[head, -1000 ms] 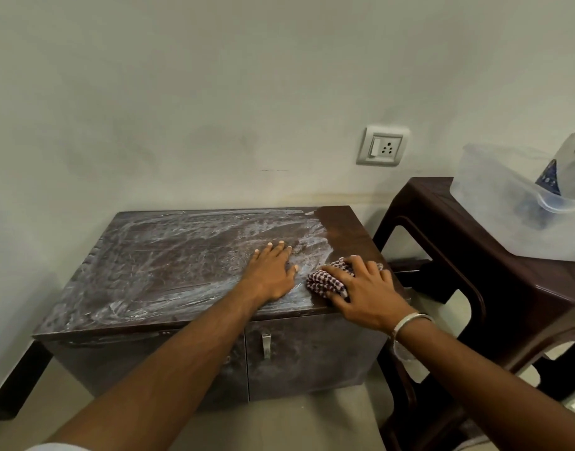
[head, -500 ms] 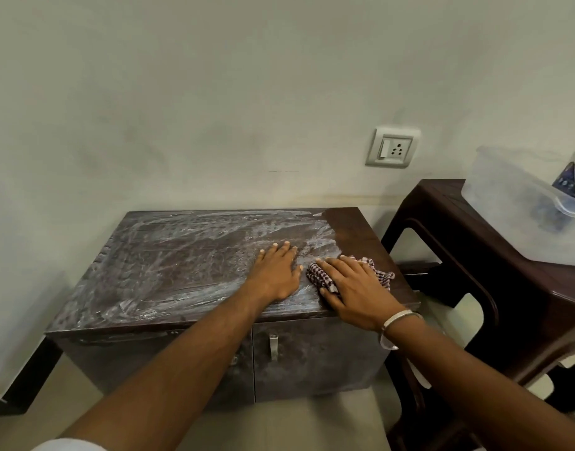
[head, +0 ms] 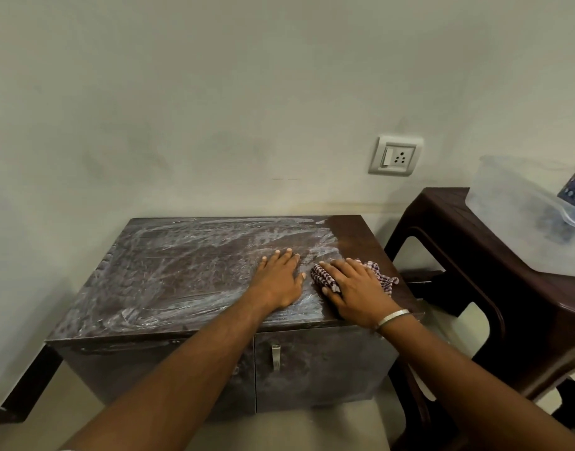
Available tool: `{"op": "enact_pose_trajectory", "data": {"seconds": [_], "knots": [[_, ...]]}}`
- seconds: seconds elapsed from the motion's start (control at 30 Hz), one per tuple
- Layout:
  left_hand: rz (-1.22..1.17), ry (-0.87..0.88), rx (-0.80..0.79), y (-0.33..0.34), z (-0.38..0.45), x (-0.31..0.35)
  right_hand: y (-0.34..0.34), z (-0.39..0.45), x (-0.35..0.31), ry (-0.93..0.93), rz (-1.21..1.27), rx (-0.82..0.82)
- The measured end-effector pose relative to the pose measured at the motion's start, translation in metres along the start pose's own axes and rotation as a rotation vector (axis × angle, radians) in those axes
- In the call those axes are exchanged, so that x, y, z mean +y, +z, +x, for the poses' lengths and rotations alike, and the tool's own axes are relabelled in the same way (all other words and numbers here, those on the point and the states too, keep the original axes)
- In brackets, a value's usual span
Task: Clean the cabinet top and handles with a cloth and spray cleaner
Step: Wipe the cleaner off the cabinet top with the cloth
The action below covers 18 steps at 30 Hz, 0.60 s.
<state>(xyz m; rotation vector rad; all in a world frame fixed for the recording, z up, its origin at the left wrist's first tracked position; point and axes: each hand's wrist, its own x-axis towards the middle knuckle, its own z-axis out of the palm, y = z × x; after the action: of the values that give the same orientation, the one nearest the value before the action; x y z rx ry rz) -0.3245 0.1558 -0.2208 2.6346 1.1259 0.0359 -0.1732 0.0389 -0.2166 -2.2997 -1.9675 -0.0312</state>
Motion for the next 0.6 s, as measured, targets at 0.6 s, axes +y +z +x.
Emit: {"op": "enact_pose_trajectory", "data": {"seconds": [0.6], "knots": [[-0.001, -0.008, -0.001, -0.002, 0.002, -0.005, 0.001, 0.004, 0.009, -0.081, -0.001, -0.011]]}}
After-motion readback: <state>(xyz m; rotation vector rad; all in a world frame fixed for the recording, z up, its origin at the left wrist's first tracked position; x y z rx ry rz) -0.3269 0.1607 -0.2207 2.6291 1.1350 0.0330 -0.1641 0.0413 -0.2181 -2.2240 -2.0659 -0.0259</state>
